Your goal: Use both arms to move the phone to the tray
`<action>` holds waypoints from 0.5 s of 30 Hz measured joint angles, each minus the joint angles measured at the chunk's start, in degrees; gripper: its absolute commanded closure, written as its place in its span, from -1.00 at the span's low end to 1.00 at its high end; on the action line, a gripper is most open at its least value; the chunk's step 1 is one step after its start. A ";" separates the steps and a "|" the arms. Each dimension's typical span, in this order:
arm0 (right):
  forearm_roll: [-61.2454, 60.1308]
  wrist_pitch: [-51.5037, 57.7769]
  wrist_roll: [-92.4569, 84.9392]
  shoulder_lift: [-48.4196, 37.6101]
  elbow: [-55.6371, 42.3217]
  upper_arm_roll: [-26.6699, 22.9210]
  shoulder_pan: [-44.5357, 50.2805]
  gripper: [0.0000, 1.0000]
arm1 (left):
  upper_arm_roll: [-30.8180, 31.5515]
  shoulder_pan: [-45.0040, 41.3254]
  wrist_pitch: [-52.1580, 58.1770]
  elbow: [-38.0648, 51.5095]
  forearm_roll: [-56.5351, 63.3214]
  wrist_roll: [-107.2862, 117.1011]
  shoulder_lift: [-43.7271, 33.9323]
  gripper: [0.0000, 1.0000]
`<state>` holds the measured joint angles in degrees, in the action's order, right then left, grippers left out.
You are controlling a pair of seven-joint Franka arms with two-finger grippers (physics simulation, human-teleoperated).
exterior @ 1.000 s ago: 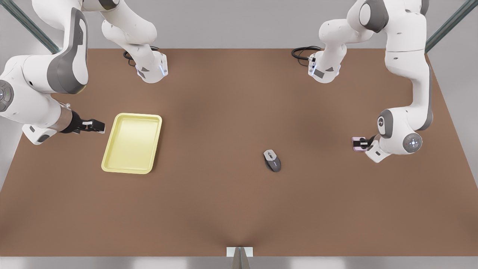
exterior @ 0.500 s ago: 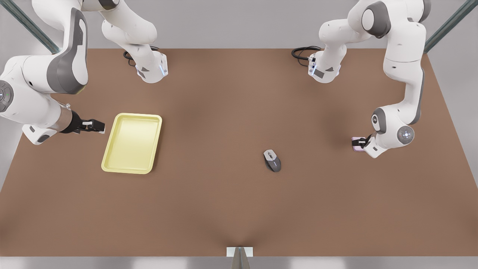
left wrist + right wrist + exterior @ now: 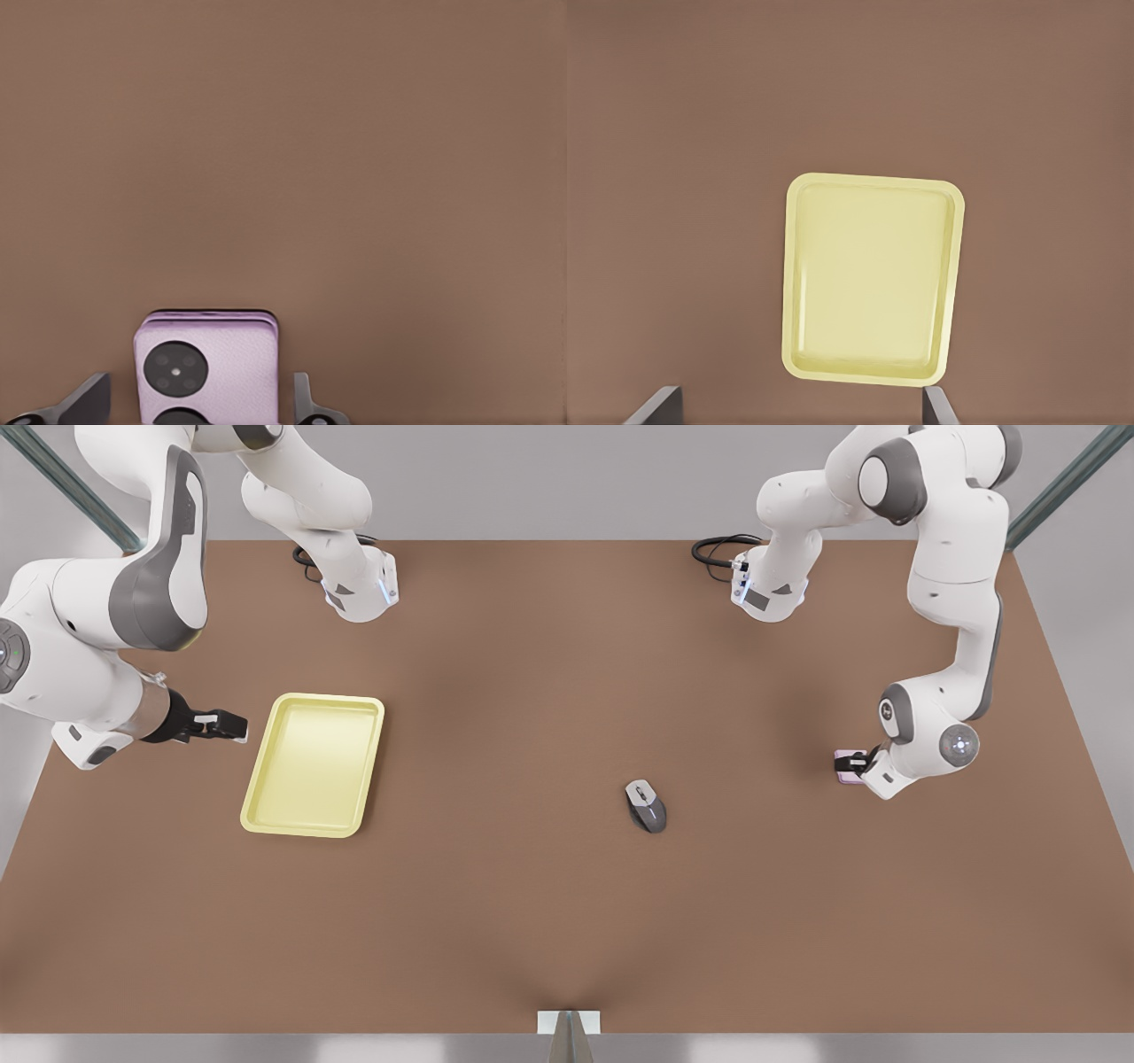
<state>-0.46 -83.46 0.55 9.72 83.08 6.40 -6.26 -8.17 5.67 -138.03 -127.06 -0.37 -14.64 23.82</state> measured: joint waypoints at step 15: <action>0.00 0.20 -0.01 0.01 0.00 0.00 -0.06 -1.00 | 0.07 -0.22 -0.40 0.33 -0.59 1.41 2.02 -1.00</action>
<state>-0.47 -83.26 0.54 9.73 83.08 6.40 -6.33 -8.10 5.45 -138.43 -126.73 -0.96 -13.23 25.84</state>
